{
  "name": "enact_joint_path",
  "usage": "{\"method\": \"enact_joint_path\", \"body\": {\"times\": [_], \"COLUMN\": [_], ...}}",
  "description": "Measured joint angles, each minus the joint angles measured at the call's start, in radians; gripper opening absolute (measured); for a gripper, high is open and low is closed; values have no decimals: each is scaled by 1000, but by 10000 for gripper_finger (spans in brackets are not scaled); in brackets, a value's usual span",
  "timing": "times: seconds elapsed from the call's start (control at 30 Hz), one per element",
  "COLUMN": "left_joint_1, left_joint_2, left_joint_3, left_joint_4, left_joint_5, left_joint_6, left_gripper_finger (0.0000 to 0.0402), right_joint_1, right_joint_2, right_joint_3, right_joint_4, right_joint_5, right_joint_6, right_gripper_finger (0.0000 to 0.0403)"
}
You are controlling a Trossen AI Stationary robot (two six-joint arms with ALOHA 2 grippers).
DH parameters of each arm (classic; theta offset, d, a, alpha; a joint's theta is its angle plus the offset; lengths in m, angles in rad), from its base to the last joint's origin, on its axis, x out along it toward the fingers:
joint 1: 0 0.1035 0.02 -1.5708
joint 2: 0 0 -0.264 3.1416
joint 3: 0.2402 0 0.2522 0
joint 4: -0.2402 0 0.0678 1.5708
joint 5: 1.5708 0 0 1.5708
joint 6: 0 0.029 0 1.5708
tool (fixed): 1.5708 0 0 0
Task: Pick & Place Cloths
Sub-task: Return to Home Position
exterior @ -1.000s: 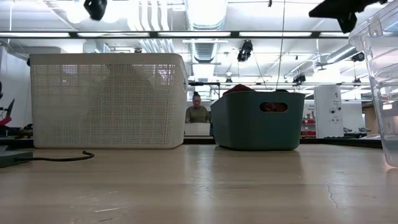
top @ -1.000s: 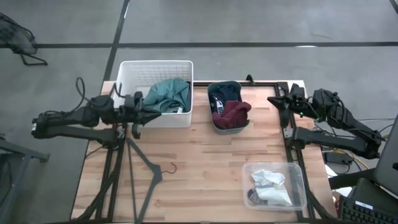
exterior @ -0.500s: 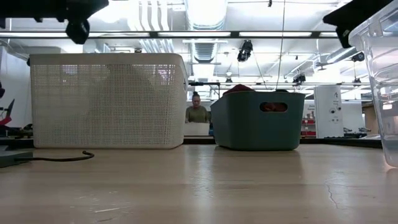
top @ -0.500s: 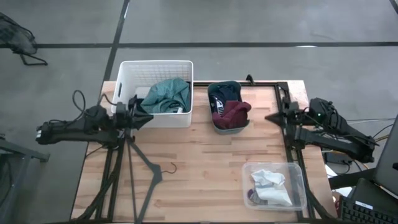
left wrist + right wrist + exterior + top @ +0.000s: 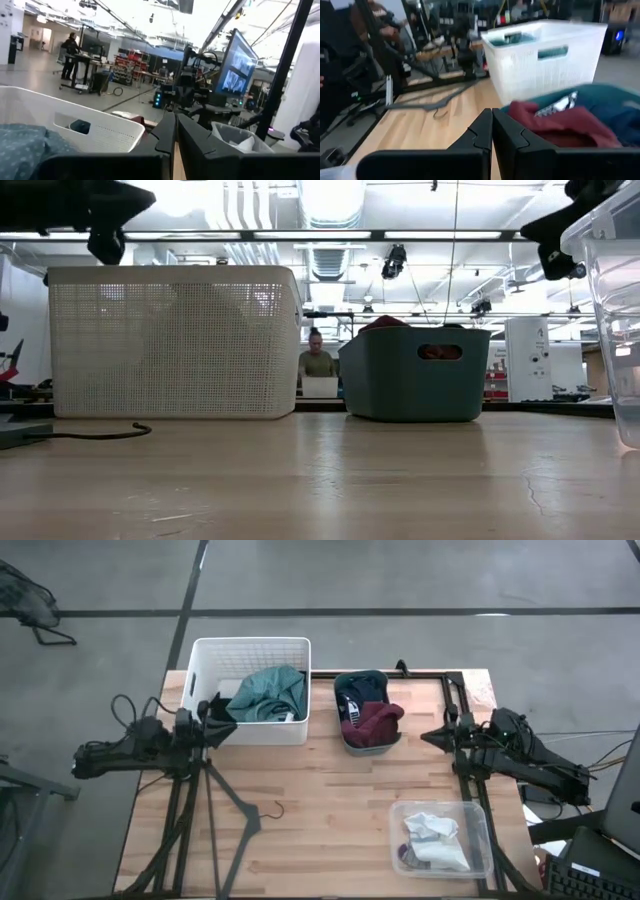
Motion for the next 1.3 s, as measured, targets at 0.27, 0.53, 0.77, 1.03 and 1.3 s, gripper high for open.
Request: {"method": "enact_joint_path", "body": {"times": [0.27, 0.53, 0.77, 1.03, 1.3], "left_joint_1": [0, 0, 0, 0, 0], "left_joint_2": [-106, -105, -75, -66, -65], "left_joint_3": [-89, -129, -133, -133, -133], "left_joint_4": [31, 83, 82, 82, 81], "left_joint_5": [-49, -67, -63, -63, -63], "left_joint_6": [15, 26, 89, 88, 87], "left_gripper_finger": [23, 23, 23, 23, 23], "right_joint_1": [0, 0, -1, -1, 0], "right_joint_2": [-28, -47, -39, -36, -34], "right_joint_3": [-107, -194, -240, -262, -262], "right_joint_4": [130, 191, 189, 198, 198], "right_joint_5": [10, 9, 9, 9, 9], "right_joint_6": [-8, 0, 0, 2, 2], "right_gripper_finger": [9, 9, 9, 9, 9]}}
